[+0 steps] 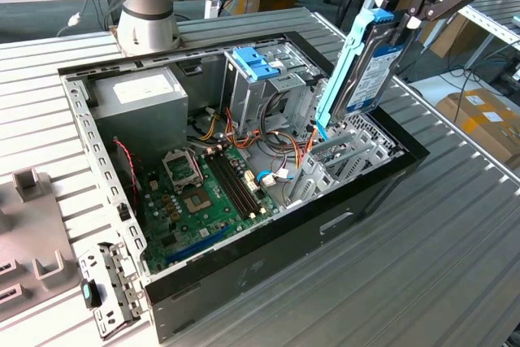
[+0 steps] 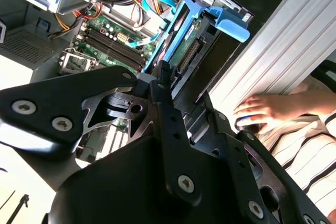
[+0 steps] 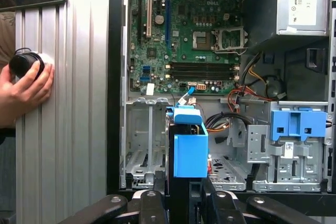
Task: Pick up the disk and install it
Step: 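Insert the disk into the insertion slot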
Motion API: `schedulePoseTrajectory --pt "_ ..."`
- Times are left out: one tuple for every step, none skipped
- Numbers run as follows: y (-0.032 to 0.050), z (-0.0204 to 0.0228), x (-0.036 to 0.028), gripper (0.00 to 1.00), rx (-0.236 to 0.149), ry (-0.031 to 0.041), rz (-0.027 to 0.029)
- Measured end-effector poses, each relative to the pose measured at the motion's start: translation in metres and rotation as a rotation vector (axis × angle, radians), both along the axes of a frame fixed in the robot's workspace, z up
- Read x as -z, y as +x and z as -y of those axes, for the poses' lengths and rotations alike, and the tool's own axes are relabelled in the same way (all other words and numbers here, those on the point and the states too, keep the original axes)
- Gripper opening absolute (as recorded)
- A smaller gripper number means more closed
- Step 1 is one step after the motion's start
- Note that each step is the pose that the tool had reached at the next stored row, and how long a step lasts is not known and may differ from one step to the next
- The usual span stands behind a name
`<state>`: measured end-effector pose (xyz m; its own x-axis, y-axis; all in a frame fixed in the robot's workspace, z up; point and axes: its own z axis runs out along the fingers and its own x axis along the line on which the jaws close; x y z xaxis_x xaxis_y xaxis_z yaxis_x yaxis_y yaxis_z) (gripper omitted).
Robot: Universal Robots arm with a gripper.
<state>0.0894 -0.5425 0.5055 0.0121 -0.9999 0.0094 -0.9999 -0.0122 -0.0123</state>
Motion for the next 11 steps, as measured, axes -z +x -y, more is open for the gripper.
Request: schedulePoseTrajectory --pt "0.0 0.0 0.0009 0.35 0.0 0.0001 0.0" --pt "0.0 0.0 0.0009 0.35 0.0 0.0 0.0" --pt "0.0 0.0 0.0063 0.35 0.0 -0.0001 0.0" --pt "0.0 0.0 0.0119 0.35 0.0 -0.0001 0.0" --pt "0.0 0.0 0.0119 0.35 0.0 -0.0001 0.0" --pt "0.0 0.0 0.012 0.35 0.0 -0.0001 0.0" --pt "0.0 0.0 0.012 0.35 0.0 -0.0001 0.0" --pt "0.0 0.0 0.0121 0.35 0.0 -0.0001 0.0" --pt "0.0 0.0 0.0122 0.35 0.0 -0.0001 0.0" --pt "0.0 0.0 0.0123 0.35 0.0 0.0 0.0" --pt "0.0 0.0 0.0123 0.35 0.0 -0.0001 0.0"
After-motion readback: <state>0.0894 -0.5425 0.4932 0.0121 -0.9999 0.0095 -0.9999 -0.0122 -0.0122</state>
